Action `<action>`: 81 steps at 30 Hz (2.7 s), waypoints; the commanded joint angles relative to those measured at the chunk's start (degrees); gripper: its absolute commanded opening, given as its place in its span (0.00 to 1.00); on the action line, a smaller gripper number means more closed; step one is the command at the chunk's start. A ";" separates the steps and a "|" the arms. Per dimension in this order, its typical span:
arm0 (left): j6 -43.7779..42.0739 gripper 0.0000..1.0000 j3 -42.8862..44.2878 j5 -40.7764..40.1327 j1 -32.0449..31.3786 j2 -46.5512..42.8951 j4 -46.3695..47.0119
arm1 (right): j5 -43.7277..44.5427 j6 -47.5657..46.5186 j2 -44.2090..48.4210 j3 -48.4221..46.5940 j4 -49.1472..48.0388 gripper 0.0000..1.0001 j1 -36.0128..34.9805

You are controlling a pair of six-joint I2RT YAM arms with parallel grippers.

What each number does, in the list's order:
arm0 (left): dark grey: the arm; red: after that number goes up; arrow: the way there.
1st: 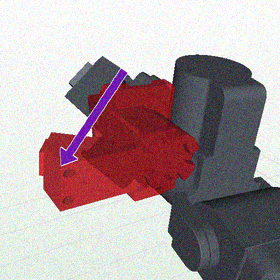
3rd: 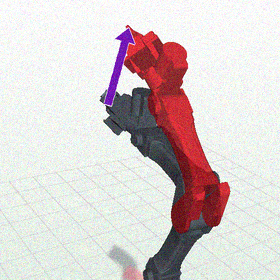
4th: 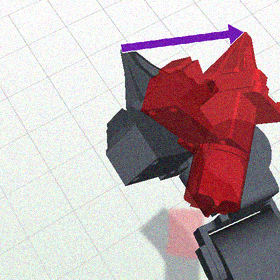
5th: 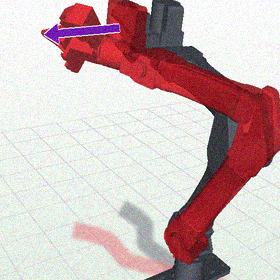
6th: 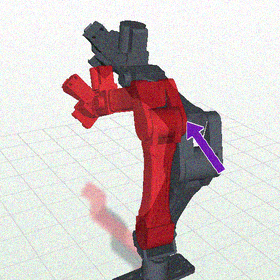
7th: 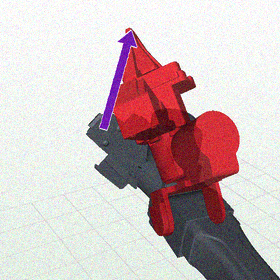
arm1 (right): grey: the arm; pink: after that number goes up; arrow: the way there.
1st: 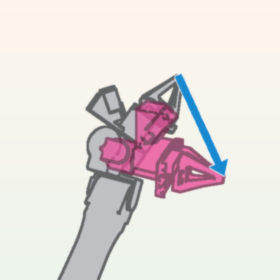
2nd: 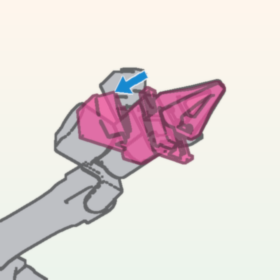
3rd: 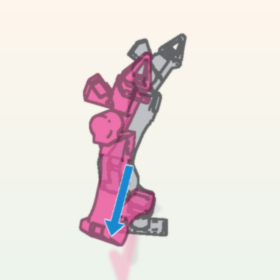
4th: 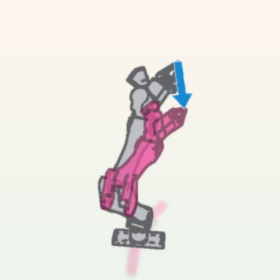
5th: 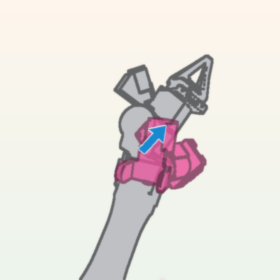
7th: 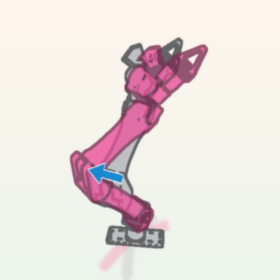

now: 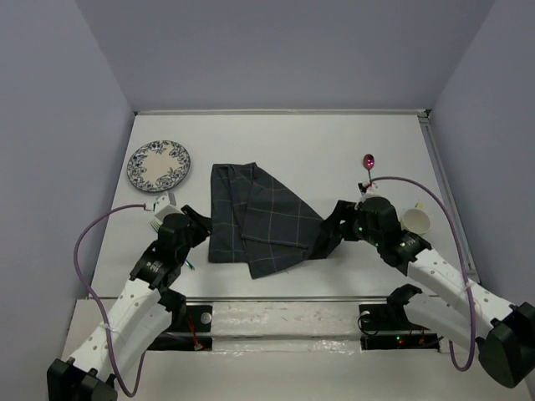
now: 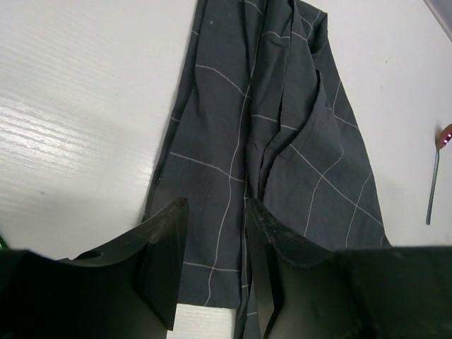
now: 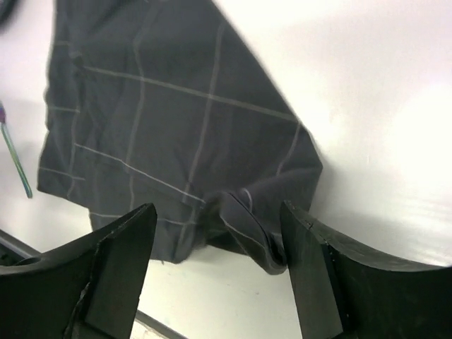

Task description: Set the dinner table for one person

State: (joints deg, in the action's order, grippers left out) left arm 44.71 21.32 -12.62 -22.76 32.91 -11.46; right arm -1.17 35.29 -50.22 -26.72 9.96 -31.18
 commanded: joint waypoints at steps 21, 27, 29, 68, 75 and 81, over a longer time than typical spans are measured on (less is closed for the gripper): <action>-22.21 0.66 18.50 -2.76 0.09 -3.11 -3.30 | 14.17 -18.68 -50.23 -38.93 7.79 0.55 -42.20; -18.08 0.65 15.85 -1.70 0.09 -5.31 -4.27 | 14.18 -17.36 -56.21 -42.54 9.03 0.55 -44.05; -17.03 0.63 16.12 -1.97 0.09 -5.75 -4.71 | 14.00 -16.74 -57.27 -43.33 9.73 0.54 -44.06; 6.08 0.43 3.02 -6.43 -11.14 6.38 -5.93 | 23.14 -17.89 -42.67 -39.55 -9.34 0.00 5.24; 10.39 0.45 4.60 -14.97 -19.06 10.77 -12.17 | 24.45 -19.82 -50.32 -45.34 -11.45 0.00 8.77; 14.35 0.50 5.22 -18.93 -23.29 12.18 -15.87 | 20.34 -17.37 -49.46 -47.29 -6.71 0.57 9.29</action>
State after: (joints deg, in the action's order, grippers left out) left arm 55.35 24.10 -25.30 -44.45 44.64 -23.62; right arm 21.50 16.58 -103.18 -70.96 3.62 -22.09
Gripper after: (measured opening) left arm 0.486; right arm 0.370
